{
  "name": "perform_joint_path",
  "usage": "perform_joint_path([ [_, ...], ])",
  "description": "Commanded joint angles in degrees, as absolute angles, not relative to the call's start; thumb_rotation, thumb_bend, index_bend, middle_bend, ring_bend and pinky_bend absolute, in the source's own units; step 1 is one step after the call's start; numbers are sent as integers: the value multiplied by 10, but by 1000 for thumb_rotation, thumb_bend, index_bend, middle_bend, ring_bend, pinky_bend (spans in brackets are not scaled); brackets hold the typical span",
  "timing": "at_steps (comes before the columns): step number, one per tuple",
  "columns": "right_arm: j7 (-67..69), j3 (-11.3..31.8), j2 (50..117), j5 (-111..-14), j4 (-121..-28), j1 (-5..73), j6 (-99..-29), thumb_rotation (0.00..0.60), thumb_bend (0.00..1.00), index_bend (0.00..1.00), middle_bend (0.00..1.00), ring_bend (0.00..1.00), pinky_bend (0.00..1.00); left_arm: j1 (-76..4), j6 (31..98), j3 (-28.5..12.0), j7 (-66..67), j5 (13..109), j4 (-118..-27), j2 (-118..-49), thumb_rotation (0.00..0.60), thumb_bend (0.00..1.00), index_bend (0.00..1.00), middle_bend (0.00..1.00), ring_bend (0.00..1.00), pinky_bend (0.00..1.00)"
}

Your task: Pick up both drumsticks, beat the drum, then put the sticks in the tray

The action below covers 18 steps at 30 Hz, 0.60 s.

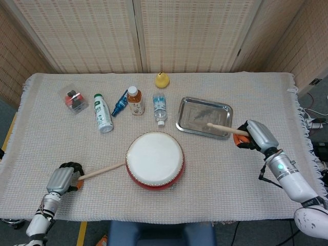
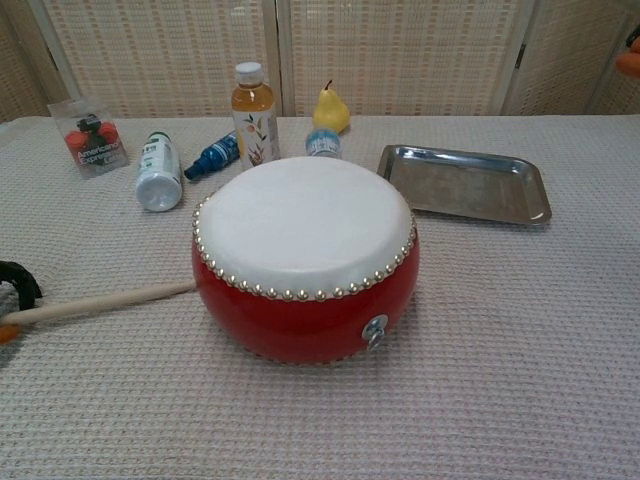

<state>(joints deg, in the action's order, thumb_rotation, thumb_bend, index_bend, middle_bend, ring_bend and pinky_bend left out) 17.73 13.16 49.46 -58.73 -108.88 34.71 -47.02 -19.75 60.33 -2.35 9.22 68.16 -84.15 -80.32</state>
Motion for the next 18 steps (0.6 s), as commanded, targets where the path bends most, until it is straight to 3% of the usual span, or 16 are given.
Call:
perform_joint_path([
  [1, 179, 133, 495, -590, -1087, 345, -469, 600, 784, 1000, 1000, 1000, 1000, -187, 617, -11, 76, 705, -831, -791, 600, 398, 653, 319, 176, 177],
  [13, 189, 136, 499, -599, -1086, 332, -470, 600, 784, 1000, 1000, 1000, 1000, -178, 620, 35, -101, 822, -721, -756, 600, 397, 684, 332, 178, 139],
  [15, 191, 136, 500, -601, -1086, 331, -469, 600, 784, 1000, 1000, 1000, 1000, -182, 603, 37, -107, 819, -699, -757, 600, 396, 647, 321, 174, 136],
  [17, 191, 136, 500, -602, -1087, 329, -469, 600, 783, 1000, 1000, 1000, 1000, -183, 590, 35, -95, 806, -694, -756, 600, 396, 553, 293, 160, 131],
  [18, 192, 136, 500, -602, -1087, 329, -469, 600, 784, 1000, 1000, 1000, 1000, -182, 586, 34, -90, 800, -698, -754, 600, 394, 455, 266, 145, 128],
])
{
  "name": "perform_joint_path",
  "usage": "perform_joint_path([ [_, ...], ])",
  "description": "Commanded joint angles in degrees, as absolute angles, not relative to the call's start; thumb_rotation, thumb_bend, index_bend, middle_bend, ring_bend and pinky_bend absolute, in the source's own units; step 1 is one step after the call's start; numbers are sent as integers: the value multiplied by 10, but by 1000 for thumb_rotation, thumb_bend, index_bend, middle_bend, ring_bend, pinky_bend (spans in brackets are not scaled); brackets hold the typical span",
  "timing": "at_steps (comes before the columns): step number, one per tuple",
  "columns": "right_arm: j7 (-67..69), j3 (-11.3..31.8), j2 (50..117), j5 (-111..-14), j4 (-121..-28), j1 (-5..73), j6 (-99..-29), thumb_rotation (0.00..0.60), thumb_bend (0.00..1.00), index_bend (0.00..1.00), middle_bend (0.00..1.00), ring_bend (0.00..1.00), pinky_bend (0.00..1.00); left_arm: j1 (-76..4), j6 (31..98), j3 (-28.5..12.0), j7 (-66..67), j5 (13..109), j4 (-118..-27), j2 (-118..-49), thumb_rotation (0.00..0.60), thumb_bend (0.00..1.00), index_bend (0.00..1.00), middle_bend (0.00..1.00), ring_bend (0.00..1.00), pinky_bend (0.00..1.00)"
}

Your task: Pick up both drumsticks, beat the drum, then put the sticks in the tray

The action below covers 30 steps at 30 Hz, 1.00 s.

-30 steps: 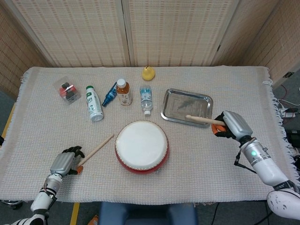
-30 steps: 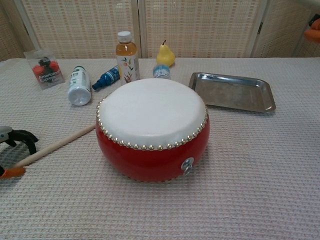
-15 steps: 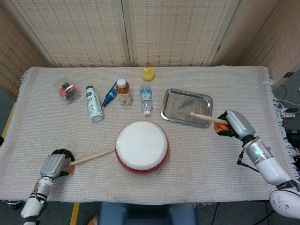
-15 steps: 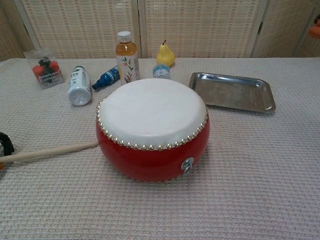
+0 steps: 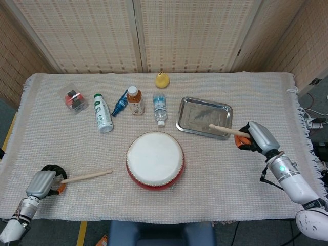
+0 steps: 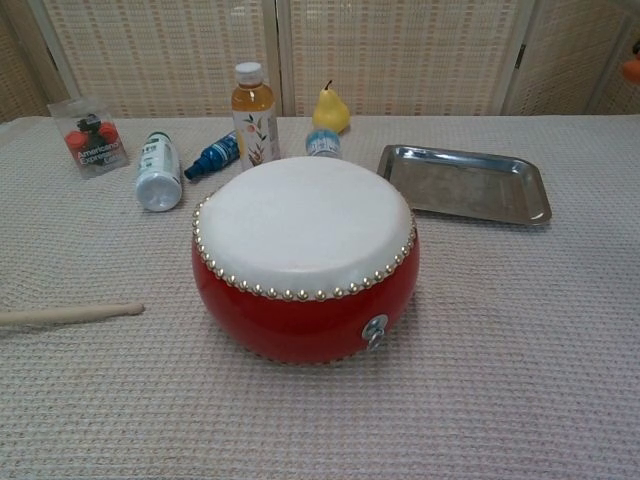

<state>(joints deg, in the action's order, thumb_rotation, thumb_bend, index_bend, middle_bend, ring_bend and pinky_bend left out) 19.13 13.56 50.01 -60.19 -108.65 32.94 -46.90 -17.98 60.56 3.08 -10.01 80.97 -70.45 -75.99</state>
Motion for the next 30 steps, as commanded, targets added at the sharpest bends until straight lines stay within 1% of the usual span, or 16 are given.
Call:
perform_joint_path([
  [1, 192, 136, 500, -602, -1087, 328, -469, 600, 784, 1000, 1000, 1000, 1000, -182, 583, 31, -89, 794, -705, -752, 600, 393, 369, 242, 133, 126],
  [2, 194, 136, 499, -603, -1086, 327, -469, 600, 784, 1000, 1000, 1000, 1000, -180, 583, 27, -91, 787, -716, -749, 600, 393, 300, 224, 124, 126],
  [3, 196, 137, 498, -603, -1087, 326, -469, 600, 784, 1000, 1000, 1000, 1000, -179, 584, 25, -93, 784, -725, -747, 600, 393, 261, 213, 118, 126],
  [4, 198, 137, 497, -604, -1087, 324, -469, 600, 783, 1000, 1000, 1000, 1000, -179, 585, 22, -97, 780, -735, -745, 600, 393, 237, 203, 115, 126],
  [6, 202, 138, 496, -607, -1087, 322, -469, 600, 784, 1000, 1000, 1000, 1000, -177, 591, 13, -104, 774, -758, -743, 600, 394, 224, 195, 112, 126],
  [12, 213, 141, 490, -616, -1088, 316, -470, 600, 784, 1000, 1000, 1000, 1000, -180, 608, -6, -53, 757, -804, -758, 600, 394, 252, 192, 111, 126],
  [14, 219, 143, 488, -618, -1087, 312, -470, 600, 784, 1000, 1000, 1000, 1000, -183, 607, -9, -25, 746, -814, -766, 600, 394, 279, 192, 111, 126],
  [20, 238, 144, 486, -626, -1080, 305, -468, 600, 784, 1000, 1000, 1000, 1000, -189, 607, -18, 49, 716, -826, -796, 600, 393, 340, 192, 111, 126],
  [25, 250, 145, 487, -633, -1072, 302, -465, 600, 784, 1000, 1000, 1000, 1000, -191, 614, -18, 84, 709, -831, -814, 600, 395, 377, 194, 111, 127],
  [30, 258, 146, 487, -638, -1068, 300, -462, 600, 784, 1000, 1000, 1000, 1000, -193, 616, -19, 108, 701, -838, -825, 600, 394, 392, 194, 111, 127],
])
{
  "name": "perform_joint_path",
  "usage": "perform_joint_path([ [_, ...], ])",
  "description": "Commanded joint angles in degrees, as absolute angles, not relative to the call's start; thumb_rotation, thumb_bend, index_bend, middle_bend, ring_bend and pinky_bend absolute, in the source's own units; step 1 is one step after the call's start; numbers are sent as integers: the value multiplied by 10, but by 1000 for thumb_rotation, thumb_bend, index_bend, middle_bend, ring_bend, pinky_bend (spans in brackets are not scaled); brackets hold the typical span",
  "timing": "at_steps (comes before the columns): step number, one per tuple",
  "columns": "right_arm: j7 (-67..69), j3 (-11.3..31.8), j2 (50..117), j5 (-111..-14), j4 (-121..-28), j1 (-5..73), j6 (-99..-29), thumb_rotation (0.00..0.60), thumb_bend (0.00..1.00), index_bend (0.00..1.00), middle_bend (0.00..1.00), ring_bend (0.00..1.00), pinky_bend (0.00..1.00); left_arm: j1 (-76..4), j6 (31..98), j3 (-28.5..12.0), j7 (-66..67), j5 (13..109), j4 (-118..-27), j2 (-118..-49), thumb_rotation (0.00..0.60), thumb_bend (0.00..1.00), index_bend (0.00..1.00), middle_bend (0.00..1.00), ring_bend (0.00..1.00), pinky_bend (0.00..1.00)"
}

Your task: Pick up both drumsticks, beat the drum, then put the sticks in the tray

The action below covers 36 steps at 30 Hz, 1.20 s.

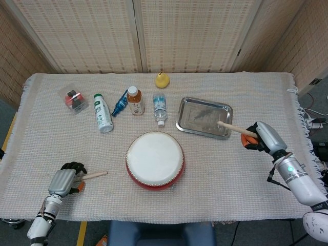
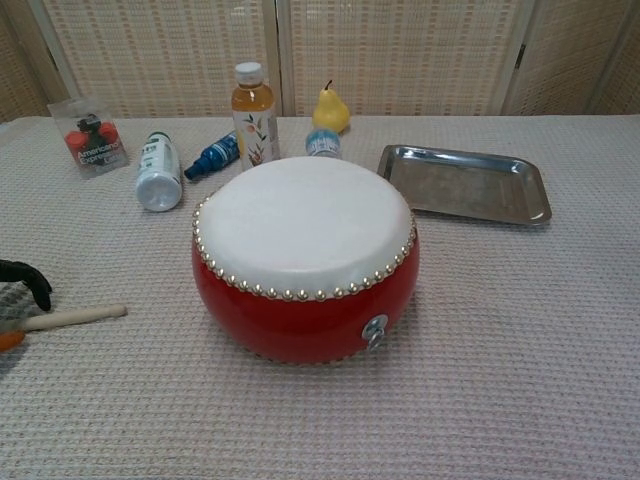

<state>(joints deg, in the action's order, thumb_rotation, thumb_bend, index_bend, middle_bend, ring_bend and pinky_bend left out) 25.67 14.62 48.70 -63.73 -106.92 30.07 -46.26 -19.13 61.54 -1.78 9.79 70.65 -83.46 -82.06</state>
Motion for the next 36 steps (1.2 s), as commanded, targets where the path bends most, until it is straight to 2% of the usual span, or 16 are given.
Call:
perform_joint_path([
  [1, 260, 146, 487, -639, -1068, 300, -461, 600, 784, 1000, 1000, 1000, 1000, -194, 616, -20, 118, 696, -838, -827, 600, 394, 395, 194, 111, 127],
  [12, 271, 146, 488, -646, -1061, 294, -460, 600, 784, 1000, 1000, 1000, 1000, -188, 628, -10, 142, 696, -859, -821, 600, 393, 485, 218, 123, 127],
  [18, 276, 147, 488, -650, -1061, 291, -462, 600, 784, 1000, 1000, 1000, 1000, -189, 626, -6, 147, 701, -859, -824, 600, 393, 476, 218, 124, 127],
  [26, 286, 148, 487, -654, -1056, 288, -461, 600, 784, 1000, 1000, 1000, 1000, -192, 630, -12, 169, 689, -855, -840, 600, 392, 369, 208, 124, 128],
  [36, 297, 148, 488, -658, -1047, 286, -457, 600, 784, 1000, 1000, 1000, 1000, -200, 633, -19, 183, 689, -853, -863, 600, 376, 430, 210, 125, 130],
])
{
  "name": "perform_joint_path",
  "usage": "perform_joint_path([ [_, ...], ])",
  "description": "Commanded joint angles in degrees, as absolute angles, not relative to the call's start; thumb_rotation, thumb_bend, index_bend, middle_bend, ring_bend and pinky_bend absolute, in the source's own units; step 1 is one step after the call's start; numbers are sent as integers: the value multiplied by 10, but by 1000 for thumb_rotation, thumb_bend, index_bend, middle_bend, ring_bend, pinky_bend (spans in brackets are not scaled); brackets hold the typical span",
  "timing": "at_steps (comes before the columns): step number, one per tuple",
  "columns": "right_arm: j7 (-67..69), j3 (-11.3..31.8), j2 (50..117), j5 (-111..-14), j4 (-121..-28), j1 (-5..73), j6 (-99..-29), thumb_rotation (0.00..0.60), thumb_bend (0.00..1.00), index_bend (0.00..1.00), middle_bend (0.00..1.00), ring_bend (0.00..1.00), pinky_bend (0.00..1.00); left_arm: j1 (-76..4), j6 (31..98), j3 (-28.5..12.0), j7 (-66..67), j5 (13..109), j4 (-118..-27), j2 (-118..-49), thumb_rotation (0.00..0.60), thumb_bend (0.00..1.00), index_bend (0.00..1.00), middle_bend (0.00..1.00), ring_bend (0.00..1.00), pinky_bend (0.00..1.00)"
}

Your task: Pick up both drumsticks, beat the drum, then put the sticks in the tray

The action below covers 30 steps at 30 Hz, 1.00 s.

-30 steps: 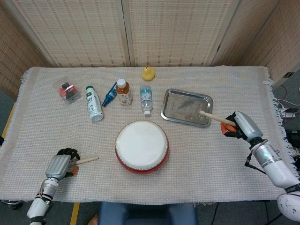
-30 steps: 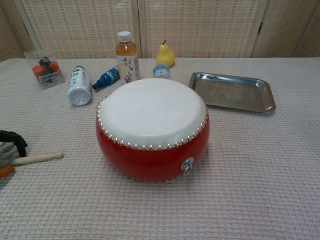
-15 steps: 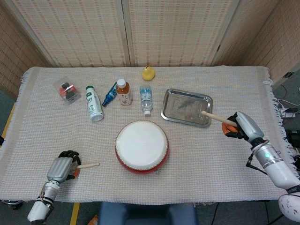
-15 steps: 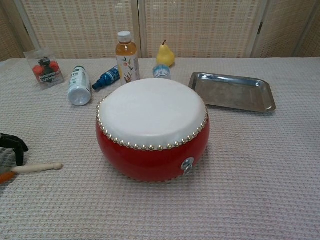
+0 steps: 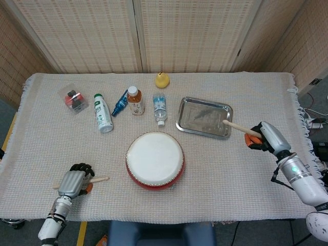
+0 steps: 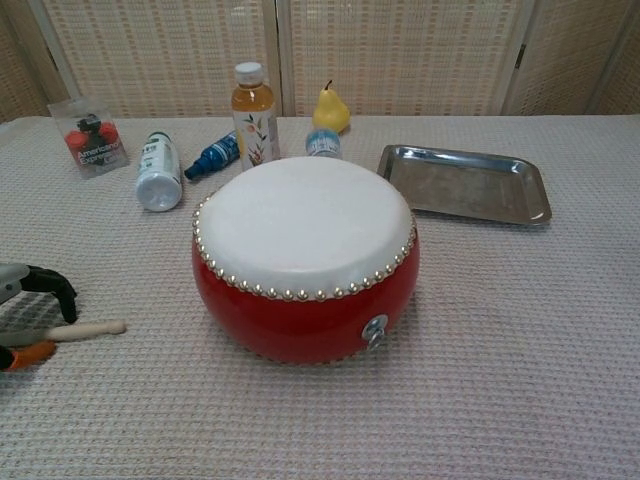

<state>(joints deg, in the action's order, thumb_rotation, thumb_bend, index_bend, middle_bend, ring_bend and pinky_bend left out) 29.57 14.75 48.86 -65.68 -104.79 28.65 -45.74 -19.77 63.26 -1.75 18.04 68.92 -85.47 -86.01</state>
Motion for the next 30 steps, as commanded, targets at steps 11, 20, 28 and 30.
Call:
perform_joint_path([
  [11, 308, 148, 486, -663, -1045, 281, -458, 600, 784, 1000, 1000, 1000, 1000, -200, 641, -21, 189, 686, -835, -880, 600, 376, 579, 289, 171, 153],
  [20, 316, 150, 485, -666, -1046, 279, -461, 600, 784, 1000, 1000, 1000, 1000, -176, 699, -26, 67, 750, -824, -870, 600, 380, 683, 433, 289, 243],
  [28, 320, 151, 483, -670, -1050, 277, -463, 600, 784, 1000, 1000, 1000, 1000, -153, 755, -43, -114, 801, -824, -835, 600, 382, 699, 491, 355, 307],
  [30, 321, 151, 483, -671, -1050, 277, -464, 600, 784, 1000, 1000, 1000, 1000, -148, 766, -51, -182, 806, -825, -829, 600, 382, 699, 502, 368, 319],
])
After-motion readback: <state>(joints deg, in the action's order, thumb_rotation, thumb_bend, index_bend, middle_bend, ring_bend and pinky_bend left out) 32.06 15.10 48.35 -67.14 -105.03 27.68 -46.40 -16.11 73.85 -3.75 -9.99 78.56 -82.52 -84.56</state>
